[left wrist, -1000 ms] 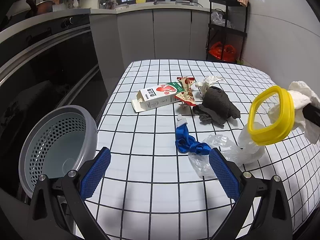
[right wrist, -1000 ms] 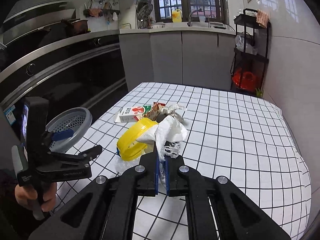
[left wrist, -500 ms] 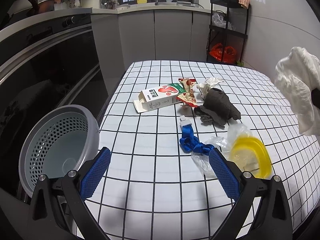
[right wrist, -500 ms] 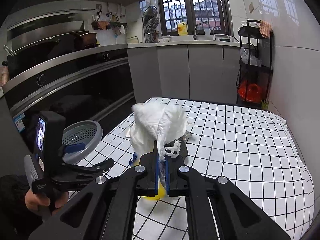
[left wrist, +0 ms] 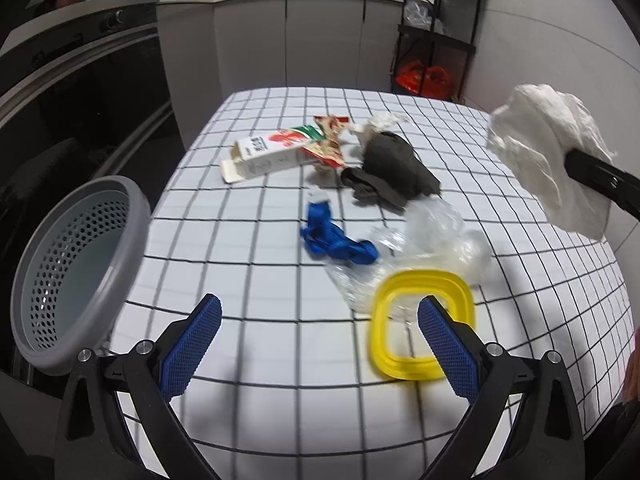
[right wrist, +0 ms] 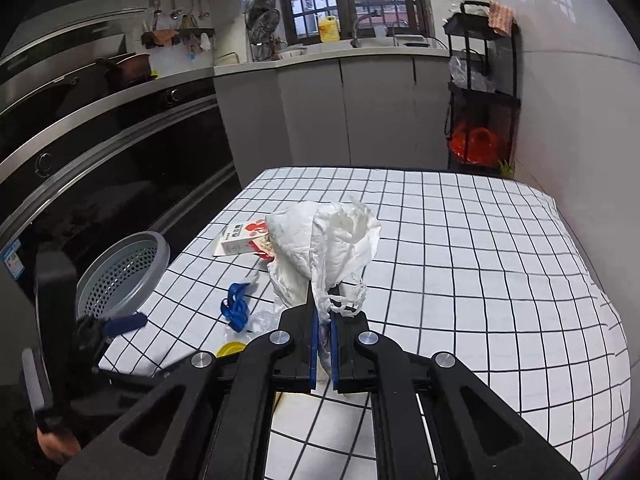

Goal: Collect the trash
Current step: 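Grasp the white tissue with the right gripper while the left gripper grasps the yellow lid, then carry the tissue and yellow lid over the wastebasket and release both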

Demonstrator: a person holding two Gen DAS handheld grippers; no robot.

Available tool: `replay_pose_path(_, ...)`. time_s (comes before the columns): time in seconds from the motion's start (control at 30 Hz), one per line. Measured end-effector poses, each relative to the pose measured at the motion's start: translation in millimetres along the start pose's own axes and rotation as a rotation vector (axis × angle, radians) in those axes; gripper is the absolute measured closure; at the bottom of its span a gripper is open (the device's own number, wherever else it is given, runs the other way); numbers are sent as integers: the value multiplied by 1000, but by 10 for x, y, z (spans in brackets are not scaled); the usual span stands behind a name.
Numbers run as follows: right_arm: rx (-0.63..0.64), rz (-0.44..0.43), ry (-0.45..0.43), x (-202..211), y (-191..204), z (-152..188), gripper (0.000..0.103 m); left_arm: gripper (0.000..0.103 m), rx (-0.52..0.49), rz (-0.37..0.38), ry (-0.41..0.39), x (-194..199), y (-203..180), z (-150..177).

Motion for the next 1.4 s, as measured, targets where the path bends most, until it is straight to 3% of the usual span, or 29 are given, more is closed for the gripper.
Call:
replay_pose_path(0.33,-109,-25,52,-49,-266,65,98,6,-28,54,61,-137,-443,124)
replay_pose_path(0.67,-86,-54,62,-62,-172,64,98,8,-4,46,158,-458,-470,162)
replay_pose_path(0.83,-79,-52,77,-110,-152,85,98,33,-7,38,145,-444,-451,139)
replay_pose_path(1.13,-59,-36,87,-188,-92,81,98,34,12,25,90,-211,-277,54)
replay_pose_path(1.4,1,-58,77,-261,282,-21,98,34,29,-51,22,160,241,-123)
Point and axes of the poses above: each gripper's, at about its wrist camera, not at the fingertips, and x roughly against the way its jaws point, y to its left, z to its underside, the point moved 7 cm from there along -x, roughly the way its jaws point, and after that the axes turned 8 degrees about y, right-handed, at the moved point
